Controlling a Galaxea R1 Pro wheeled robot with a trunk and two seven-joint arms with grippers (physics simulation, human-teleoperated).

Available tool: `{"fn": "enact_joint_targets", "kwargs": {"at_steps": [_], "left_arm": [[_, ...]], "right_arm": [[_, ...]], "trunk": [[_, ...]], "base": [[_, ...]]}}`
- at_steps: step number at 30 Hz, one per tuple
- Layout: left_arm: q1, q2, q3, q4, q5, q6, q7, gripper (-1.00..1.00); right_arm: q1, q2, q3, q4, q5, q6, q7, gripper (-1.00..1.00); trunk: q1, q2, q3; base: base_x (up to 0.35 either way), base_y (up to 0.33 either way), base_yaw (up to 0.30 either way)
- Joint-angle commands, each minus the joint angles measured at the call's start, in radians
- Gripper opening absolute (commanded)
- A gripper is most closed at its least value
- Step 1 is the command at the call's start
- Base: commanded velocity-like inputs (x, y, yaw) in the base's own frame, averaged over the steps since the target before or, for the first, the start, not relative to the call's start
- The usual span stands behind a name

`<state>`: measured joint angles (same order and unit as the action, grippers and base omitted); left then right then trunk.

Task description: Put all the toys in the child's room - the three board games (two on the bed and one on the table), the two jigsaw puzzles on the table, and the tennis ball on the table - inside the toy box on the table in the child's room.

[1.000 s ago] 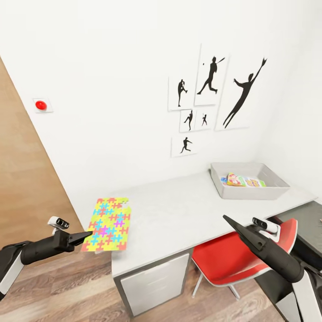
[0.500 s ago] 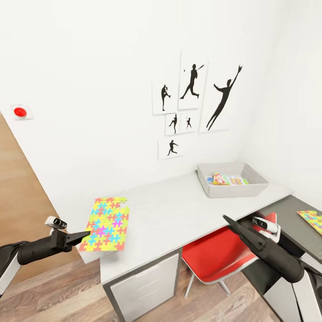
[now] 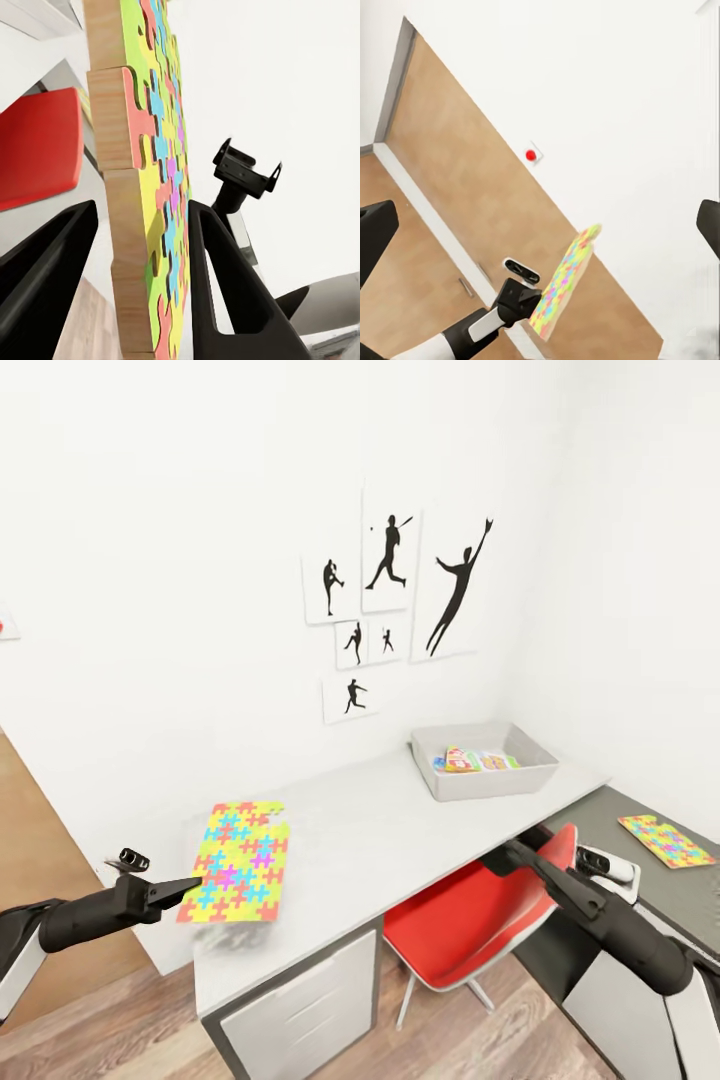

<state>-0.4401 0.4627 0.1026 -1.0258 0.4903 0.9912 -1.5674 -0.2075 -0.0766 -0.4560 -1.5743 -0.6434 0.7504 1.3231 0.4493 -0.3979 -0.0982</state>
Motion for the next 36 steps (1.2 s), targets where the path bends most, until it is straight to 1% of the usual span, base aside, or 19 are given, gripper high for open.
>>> {"fn": "enact_joint_targets", "kwargs": {"at_steps": [1,10,12,14,15,16,17,18,21,26,32,36], "left_arm": [[0.0,0.0,0.0,0.0,0.001,0.01,-0.003,-1.0],[0.0,0.001,0.0,0.0,0.001,0.01,-0.003,-1.0],[0.0,0.001,0.0,0.0,0.001,0.01,-0.003,-1.0],[0.0,0.002,0.001,0.0,0.001,0.01,-0.003,-1.0],[0.0,0.002,0.001,0.0,0.001,0.01,-0.003,-1.0],[0.0,0.002,0.001,0.0,0.001,0.01,-0.003,-1.0],[0.0,0.002,0.002,0.0,0.001,0.01,-0.003,-1.0],[0.0,0.003,0.003,0.0,0.001,0.01,-0.003,-1.0],[0.0,0.003,0.006,0.0,0.0,0.01,-0.003,-1.0],[0.0,0.004,0.009,0.001,-0.001,0.01,-0.003,-1.0],[0.001,0.004,0.011,0.002,0.0,0.006,-0.003,-1.0],[0.001,0.003,0.013,0.003,0.0,0.005,-0.003,-1.0]], "right_arm": [[-0.001,0.0,-0.01,0.001,-0.003,0.009,0.002,1.0],[-0.001,-0.001,-0.059,0.012,-0.004,0.01,0.004,1.0],[-0.001,-0.002,-0.08,0.013,-0.005,0.01,0.018,1.0],[-0.001,-0.002,-0.124,0.021,-0.005,0.01,0.054,1.0],[-0.001,-0.002,-0.136,0.023,-0.004,0.01,0.065,1.0],[-0.001,-0.002,-0.161,0.028,-0.004,0.012,0.085,1.0],[0.0,-0.002,-0.174,0.031,-0.004,0.012,0.095,1.0],[0.0,-0.002,-0.201,0.038,-0.004,0.014,0.11,1.0],[0.0,-0.002,-0.24,0.054,-0.003,0.017,0.127,1.0],[0.0,-0.001,-0.257,0.068,-0.001,0.015,0.13,1.0],[0.0,0.0,-0.259,0.071,0.001,0.016,0.13,1.0],[0.0,0.0,-0.258,0.071,0.002,0.015,0.13,1.0]], "trunk": [[0.001,-0.002,-0.001],[0.001,-0.002,0.011],[0.001,-0.002,0.014],[0.001,-0.002,0.017],[0.001,-0.002,0.018],[0.001,-0.002,0.019],[0.001,-0.002,0.021],[0.001,-0.002,0.022],[0.001,-0.002,0.026],[0.001,-0.002,0.032],[0.001,-0.002,0.033],[0.001,-0.002,0.033]], "base": [[0.0,0.0,-0.203],[0.0,0.0,-0.203],[0.0,0.0,-0.203],[0.0,0.0,-0.203],[0.0,0.0,-0.203],[0.0,0.0,-0.203],[0.0,0.0,-0.203],[0.0,0.0,-0.203],[0.0,0.0,-0.203],[0.0,0.0,-0.172],[0.0,-0.012,-0.028],[0.0,-0.19,-0.004]]}}
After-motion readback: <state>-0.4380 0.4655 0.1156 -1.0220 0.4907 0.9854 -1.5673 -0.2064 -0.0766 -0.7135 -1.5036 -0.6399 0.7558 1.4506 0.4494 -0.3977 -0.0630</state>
